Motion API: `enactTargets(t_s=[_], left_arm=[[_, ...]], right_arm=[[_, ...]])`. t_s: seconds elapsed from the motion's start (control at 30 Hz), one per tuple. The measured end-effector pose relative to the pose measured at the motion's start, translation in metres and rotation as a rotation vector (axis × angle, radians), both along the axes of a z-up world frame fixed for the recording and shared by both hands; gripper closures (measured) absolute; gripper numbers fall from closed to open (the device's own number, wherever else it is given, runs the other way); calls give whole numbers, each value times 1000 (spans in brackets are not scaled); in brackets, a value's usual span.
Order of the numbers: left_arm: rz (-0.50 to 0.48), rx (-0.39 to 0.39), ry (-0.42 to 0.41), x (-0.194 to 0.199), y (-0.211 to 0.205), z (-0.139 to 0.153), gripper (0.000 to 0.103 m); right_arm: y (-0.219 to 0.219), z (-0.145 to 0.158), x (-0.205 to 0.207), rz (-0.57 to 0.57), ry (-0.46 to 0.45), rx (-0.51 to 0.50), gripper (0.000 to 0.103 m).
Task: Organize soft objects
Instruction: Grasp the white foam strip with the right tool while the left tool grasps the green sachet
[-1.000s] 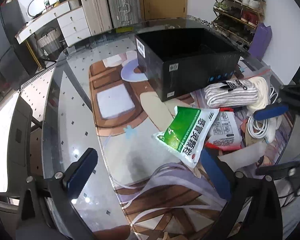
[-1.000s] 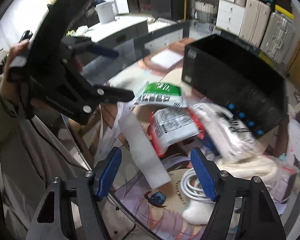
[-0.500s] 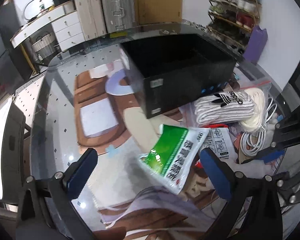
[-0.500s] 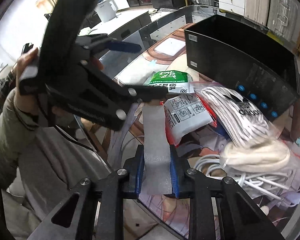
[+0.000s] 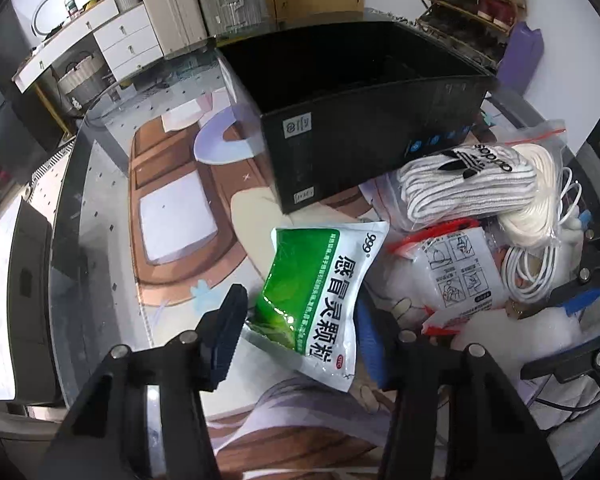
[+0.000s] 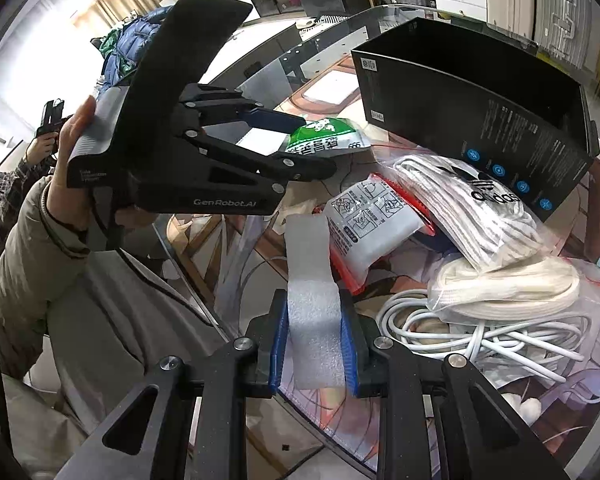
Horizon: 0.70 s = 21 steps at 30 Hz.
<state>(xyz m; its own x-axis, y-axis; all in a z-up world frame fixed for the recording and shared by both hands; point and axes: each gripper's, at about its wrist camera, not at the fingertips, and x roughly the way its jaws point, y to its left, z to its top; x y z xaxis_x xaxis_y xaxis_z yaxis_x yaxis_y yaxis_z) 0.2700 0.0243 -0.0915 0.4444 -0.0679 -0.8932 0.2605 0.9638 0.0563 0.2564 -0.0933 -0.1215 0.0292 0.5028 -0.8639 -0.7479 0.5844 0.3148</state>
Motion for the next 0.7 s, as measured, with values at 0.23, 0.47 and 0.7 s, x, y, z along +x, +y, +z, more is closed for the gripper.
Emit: enactTargets(t_s=[0.23,0.47,0.7], left_arm=[[41,1,-12,-4,6,-3,40],[55,-12,-7,0,12,-5,34],[-6,-2,0,-7,4,3,67]], right_arm=[[-2,-2,-4,9,9,-12,79],[-2,-3,-4,2,36,19,79],[-3,-6,1,1,112,67,78]])
